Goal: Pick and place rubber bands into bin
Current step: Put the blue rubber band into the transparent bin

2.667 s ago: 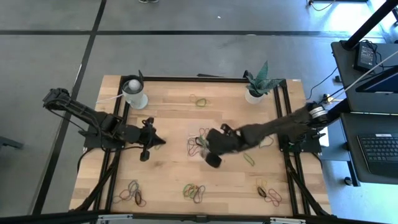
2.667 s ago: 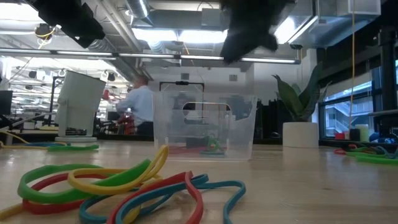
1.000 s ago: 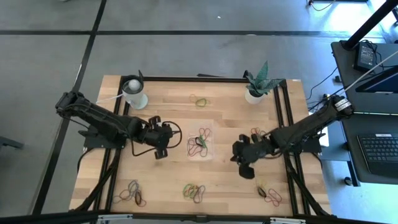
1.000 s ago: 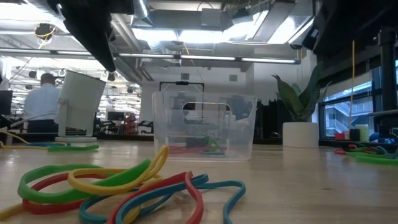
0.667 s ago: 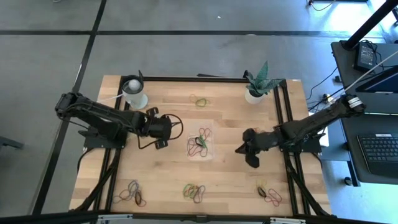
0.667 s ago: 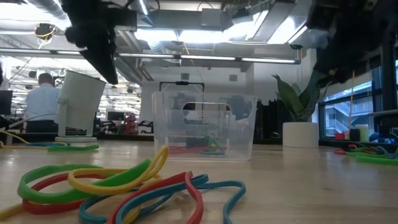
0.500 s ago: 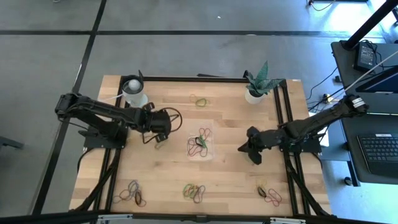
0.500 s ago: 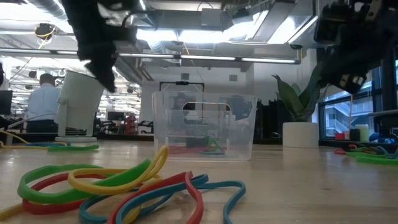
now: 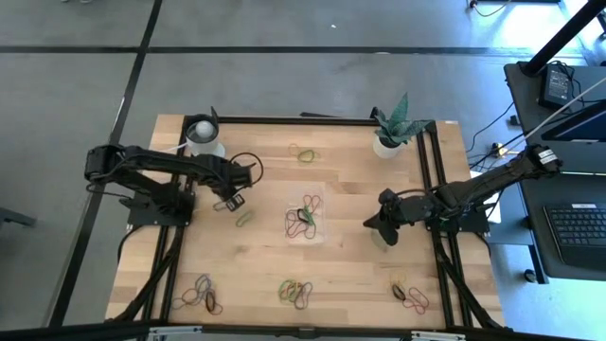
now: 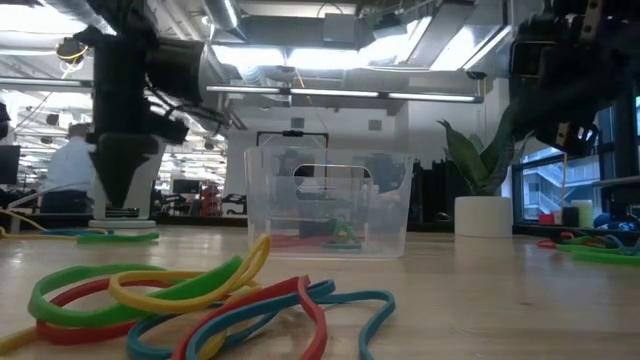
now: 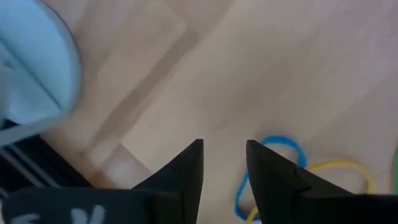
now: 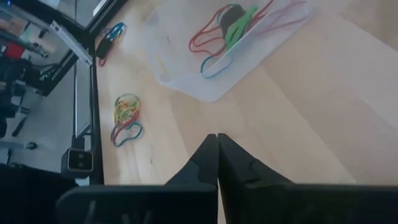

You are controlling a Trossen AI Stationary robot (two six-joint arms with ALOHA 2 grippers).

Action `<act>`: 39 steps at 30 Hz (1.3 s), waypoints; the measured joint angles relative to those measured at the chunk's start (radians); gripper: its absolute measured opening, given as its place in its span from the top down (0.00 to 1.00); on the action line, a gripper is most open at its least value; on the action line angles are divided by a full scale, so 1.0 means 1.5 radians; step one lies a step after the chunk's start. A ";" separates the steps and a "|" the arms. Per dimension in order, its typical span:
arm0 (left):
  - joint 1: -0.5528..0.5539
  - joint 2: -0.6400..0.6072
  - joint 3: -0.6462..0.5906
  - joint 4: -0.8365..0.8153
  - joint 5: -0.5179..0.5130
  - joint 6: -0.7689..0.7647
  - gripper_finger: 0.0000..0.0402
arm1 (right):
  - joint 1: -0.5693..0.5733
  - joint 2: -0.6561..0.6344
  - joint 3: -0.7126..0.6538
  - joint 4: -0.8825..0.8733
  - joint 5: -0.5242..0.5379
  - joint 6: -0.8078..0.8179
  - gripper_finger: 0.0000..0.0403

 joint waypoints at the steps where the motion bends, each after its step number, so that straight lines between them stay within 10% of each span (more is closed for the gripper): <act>1: 0.005 0.000 -0.006 0.001 0.007 0.007 0.72 | 0.000 0.000 0.000 0.000 0.004 0.002 1.00; 22: -0.017 -0.003 -0.111 0.114 0.085 -0.016 0.78 | 0.000 0.000 0.000 0.011 -0.002 -0.063 1.00; 28: -0.047 0.002 -0.065 0.097 0.125 -0.121 0.98 | 0.000 0.000 0.000 0.012 -0.042 -0.120 1.00; 39: -0.158 0.001 0.132 -0.017 0.032 -0.214 1.00 | 0.000 0.000 0.000 -0.011 -0.144 -0.158 1.00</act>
